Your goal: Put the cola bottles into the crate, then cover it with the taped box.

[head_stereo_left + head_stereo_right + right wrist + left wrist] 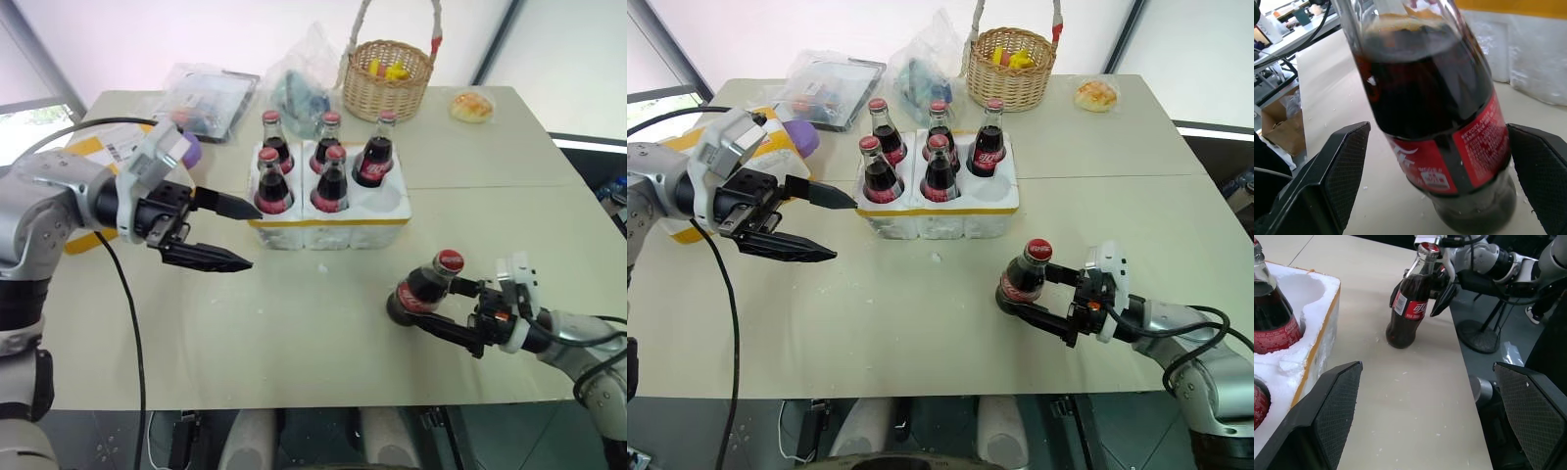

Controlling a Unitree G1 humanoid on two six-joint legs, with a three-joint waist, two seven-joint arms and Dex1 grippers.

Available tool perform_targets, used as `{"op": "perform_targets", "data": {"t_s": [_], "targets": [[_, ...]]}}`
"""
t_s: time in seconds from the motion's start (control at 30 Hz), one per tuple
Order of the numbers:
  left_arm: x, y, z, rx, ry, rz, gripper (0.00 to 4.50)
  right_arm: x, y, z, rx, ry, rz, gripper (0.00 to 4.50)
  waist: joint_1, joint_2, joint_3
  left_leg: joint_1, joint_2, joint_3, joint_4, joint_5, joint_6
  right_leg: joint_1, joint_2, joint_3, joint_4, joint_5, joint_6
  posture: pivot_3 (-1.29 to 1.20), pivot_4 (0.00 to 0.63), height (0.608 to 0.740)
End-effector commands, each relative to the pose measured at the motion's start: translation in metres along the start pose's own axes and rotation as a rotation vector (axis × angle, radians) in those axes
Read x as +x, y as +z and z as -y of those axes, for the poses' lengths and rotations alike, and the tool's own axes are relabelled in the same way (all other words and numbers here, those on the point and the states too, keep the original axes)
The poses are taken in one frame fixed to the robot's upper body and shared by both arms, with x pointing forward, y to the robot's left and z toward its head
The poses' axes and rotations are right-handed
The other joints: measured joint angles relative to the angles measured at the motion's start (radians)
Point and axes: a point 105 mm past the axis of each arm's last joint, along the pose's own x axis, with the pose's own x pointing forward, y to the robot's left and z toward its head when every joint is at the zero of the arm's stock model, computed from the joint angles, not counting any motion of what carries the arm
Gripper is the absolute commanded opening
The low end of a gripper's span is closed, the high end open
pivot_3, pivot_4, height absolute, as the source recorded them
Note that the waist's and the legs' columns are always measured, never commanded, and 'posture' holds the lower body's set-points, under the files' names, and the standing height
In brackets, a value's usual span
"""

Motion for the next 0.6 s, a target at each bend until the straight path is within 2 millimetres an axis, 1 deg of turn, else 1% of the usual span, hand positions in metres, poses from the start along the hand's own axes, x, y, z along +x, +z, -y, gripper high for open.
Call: {"op": "perform_targets", "data": {"t_s": [0.03,0.1,0.2,0.23,0.27,0.4,0.47,0.53,0.6], "targets": [[-0.001,0.013,0.006,0.058,-0.002,0.003,4.47,0.003,0.004,0.005,-0.027,-0.006,0.018,4.5,0.0,0.0,0.0,0.0,0.0,0.0,0.0,0.0,0.0,0.0,0.0,0.0,0.0,0.0,0.0,0.0,0.15,0.737],[-0.001,0.013,0.006,0.061,-0.001,0.001,4.47,0.004,0.002,0.008,-0.027,-0.015,0.018,4.5,0.0,0.0,0.0,0.0,0.0,0.0,0.0,0.0,0.0,0.0,0.0,0.0,0.0,0.0,0.0,0.0,0.15,0.737],[0.0,0.014,0.006,0.064,0.001,0.005,4.5,0.006,0.001,0.013,-0.029,-0.036,0.024,3.64,0.0,0.0,0.0,0.0,0.0,0.0,0.0,0.0,0.0,0.0,0.0,0.0,0.0,0.0,0.0,0.0,0.15,0.737],[0.0,0.014,0.006,0.064,0.002,0.006,4.5,0.006,0.002,0.012,-0.029,-0.032,0.026,3.16,0.0,0.0,0.0,0.0,0.0,0.0,0.0,0.0,0.0,0.0,0.0,0.0,0.0,0.0,0.0,0.0,0.15,0.737],[0.0,0.014,0.006,0.065,0.003,0.007,4.5,0.006,0.003,0.011,-0.029,-0.024,0.027,2.84,0.0,0.0,0.0,0.0,0.0,0.0,0.0,0.0,0.0,0.0,0.0,0.0,0.0,0.0,0.0,0.0,0.15,0.737],[-0.001,0.013,0.006,0.063,0.008,0.008,4.5,0.002,0.014,0.008,-0.039,-0.003,0.042,2.84,0.0,0.0,0.0,0.0,0.0,0.0,0.0,0.0,0.0,0.0,0.0,0.0,0.0,0.0,0.0,0.0,0.15,0.737],[-0.001,0.012,0.006,0.061,0.012,0.008,4.5,-0.002,0.025,0.008,-0.068,0.004,0.045,2.84,0.0,0.0,0.0,0.0,0.0,0.0,0.0,0.0,0.0,0.0,0.0,0.0,0.0,0.0,0.0,0.0,0.15,0.737],[-0.001,0.012,0.006,0.06,0.015,0.008,4.5,-0.005,0.042,0.01,-0.113,0.013,0.057,2.84,0.0,0.0,0.0,0.0,0.0,0.0,0.0,0.0,0.0,0.0,0.0,0.0,0.0,0.0,0.0,0.0,0.15,0.737],[-0.001,0.013,0.006,0.061,0.02,0.011,4.5,-0.007,0.065,0.014,-0.154,0.023,0.08,2.84,-0.004,0.0,0.0,0.0,0.0,0.0,0.0,0.0,0.0,0.0,0.0,0.0,0.0,0.0,0.0,0.0,0.15,0.737]]}}
